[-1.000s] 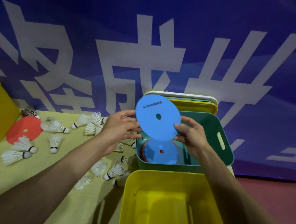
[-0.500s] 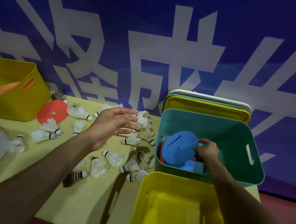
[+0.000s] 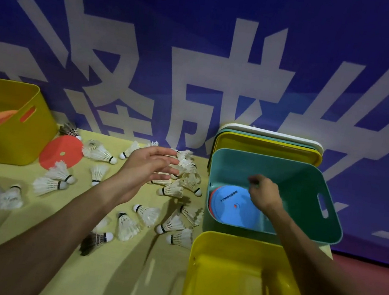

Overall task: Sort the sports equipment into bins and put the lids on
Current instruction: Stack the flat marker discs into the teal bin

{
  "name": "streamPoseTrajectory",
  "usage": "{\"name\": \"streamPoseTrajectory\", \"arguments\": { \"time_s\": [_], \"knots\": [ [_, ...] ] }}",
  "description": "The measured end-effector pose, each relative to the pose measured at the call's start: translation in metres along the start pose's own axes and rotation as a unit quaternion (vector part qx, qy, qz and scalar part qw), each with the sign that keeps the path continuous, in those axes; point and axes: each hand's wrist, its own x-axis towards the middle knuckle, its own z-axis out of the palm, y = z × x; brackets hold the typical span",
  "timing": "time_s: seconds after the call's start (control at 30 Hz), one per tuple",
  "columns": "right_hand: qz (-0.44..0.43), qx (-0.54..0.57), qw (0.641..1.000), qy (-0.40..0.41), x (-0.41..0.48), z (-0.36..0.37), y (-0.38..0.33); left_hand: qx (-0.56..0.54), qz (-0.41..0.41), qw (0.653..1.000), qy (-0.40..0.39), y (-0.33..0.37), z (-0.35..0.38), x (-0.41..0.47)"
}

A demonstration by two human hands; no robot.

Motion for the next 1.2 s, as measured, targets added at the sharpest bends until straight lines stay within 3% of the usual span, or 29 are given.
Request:
{"name": "streamPoseTrajectory", "arguments": {
  "time_s": [0.2, 0.37, 0.6, 0.73, 0.9, 1.03, 1.2],
  "knots": [
    [-0.116, 0.079, 0.989, 0.052, -0.009, 0.036, -0.104, -0.015, -0.012, 0.999, 0.027, -0.001, -0.052, 0.007],
    [-0.162, 0.1, 0.982, 0.017, -0.015, 0.103, -0.199, -0.017, -0.029, 0.998, 0.046, -0.015, -0.134, 0.02],
    [-0.117, 0.098, 0.982, -0.109, -0.017, 0.233, -0.292, -0.009, -0.059, 0.99, 0.126, -0.059, -0.27, 0.036],
    [-0.028, 0.153, 0.972, -0.174, -0.014, 0.299, -0.323, 0.011, -0.084, 0.983, 0.163, -0.085, -0.326, 0.043],
    [0.062, 0.175, 0.962, -0.201, -0.004, 0.371, -0.351, 0.062, -0.061, 0.986, 0.141, -0.084, -0.374, 0.053],
    [0.061, 0.115, 0.972, -0.196, 0.008, 0.414, -0.366, 0.092, -0.037, 0.988, 0.12, -0.07, -0.409, 0.069],
    [-0.011, -0.025, 0.982, -0.184, 0.028, 0.443, -0.386, 0.079, -0.052, 0.988, 0.121, -0.071, -0.441, 0.073]
  ]
}}
